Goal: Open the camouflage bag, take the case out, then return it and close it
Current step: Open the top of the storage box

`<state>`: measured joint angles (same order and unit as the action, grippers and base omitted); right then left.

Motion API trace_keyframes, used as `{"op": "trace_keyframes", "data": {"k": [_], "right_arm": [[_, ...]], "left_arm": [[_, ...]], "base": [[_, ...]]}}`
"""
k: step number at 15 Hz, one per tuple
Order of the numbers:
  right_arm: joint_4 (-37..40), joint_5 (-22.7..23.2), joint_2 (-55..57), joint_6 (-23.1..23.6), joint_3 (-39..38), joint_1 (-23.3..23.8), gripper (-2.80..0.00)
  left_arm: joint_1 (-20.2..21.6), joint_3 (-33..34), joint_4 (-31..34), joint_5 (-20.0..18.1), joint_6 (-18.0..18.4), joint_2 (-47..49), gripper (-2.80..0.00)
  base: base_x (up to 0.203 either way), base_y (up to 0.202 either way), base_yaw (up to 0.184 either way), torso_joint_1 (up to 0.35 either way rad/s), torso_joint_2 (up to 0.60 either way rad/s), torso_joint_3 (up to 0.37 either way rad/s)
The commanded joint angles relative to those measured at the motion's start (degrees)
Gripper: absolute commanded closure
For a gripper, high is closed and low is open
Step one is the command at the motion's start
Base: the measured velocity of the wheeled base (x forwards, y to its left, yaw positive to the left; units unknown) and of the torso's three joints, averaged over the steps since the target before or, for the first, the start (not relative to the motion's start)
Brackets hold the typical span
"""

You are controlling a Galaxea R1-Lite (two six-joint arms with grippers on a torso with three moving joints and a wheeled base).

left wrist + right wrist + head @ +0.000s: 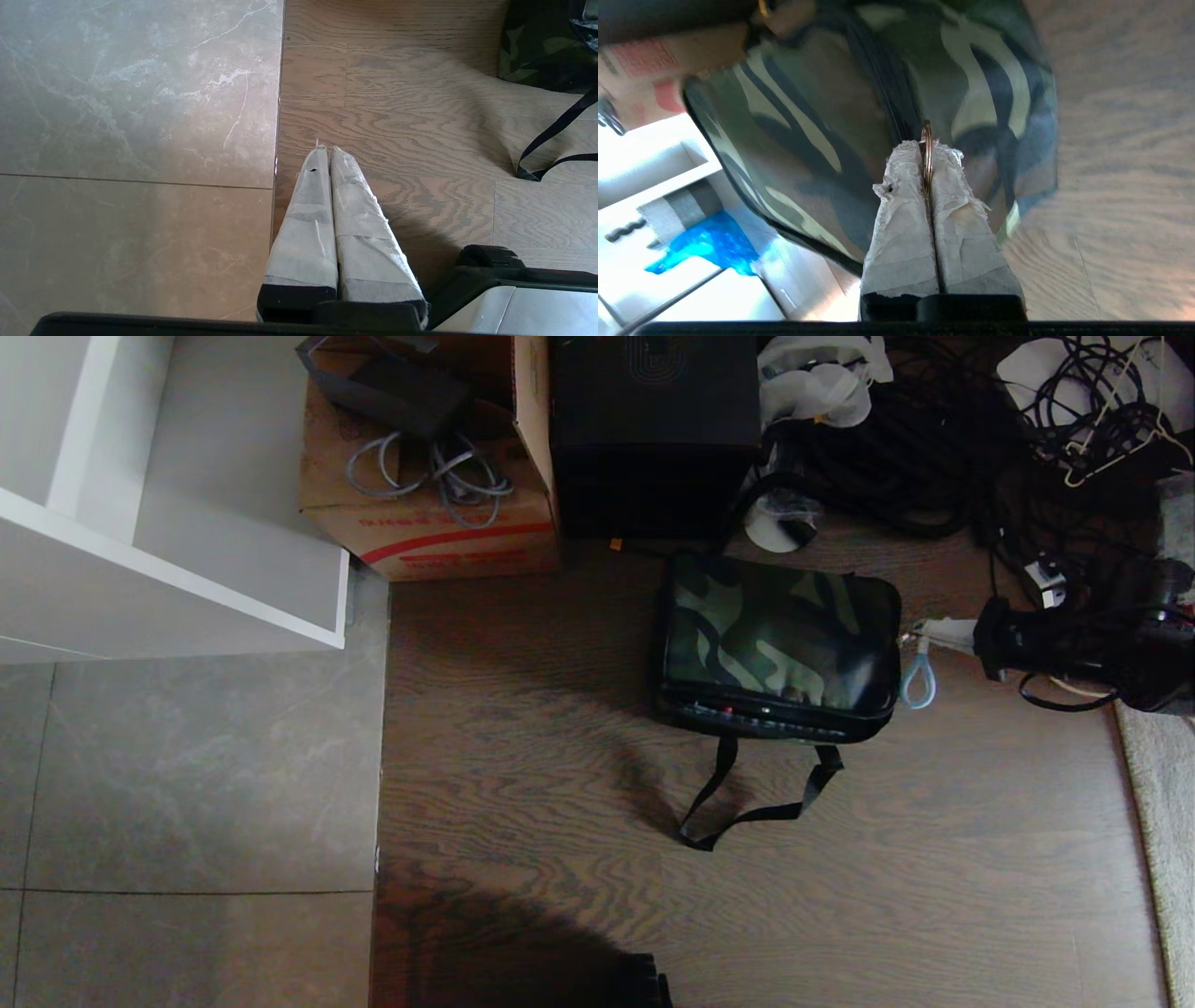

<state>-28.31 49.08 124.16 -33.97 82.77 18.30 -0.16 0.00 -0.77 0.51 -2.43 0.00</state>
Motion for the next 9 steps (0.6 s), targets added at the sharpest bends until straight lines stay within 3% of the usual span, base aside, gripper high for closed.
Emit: {"op": "trace_keyframes", "data": {"k": [1,7,9], "right_arm": [[-0.3,0.2,1.1,-3.3,2.4,0.2,0.00],[-0.2,-0.8,2.8,-5.0,5.0,0.2,0.00],[-0.3,-1.4,3.0,-8.5,6.9,0.2,0.00]], "left_arm": [[0.0,0.1,0.0,0.0,0.0,0.0,0.00],[0.0,0.1,0.0,0.0,0.0,0.0,0.00],[0.0,0.0,0.0,0.0,0.0,0.0,0.00]], "base": [[0.000,0.000,0.000,0.000,0.00,0.000],[0.000,0.000,0.000,0.000,0.00,0.000],[0.000,0.000,0.000,0.000,0.00,0.000]]}}
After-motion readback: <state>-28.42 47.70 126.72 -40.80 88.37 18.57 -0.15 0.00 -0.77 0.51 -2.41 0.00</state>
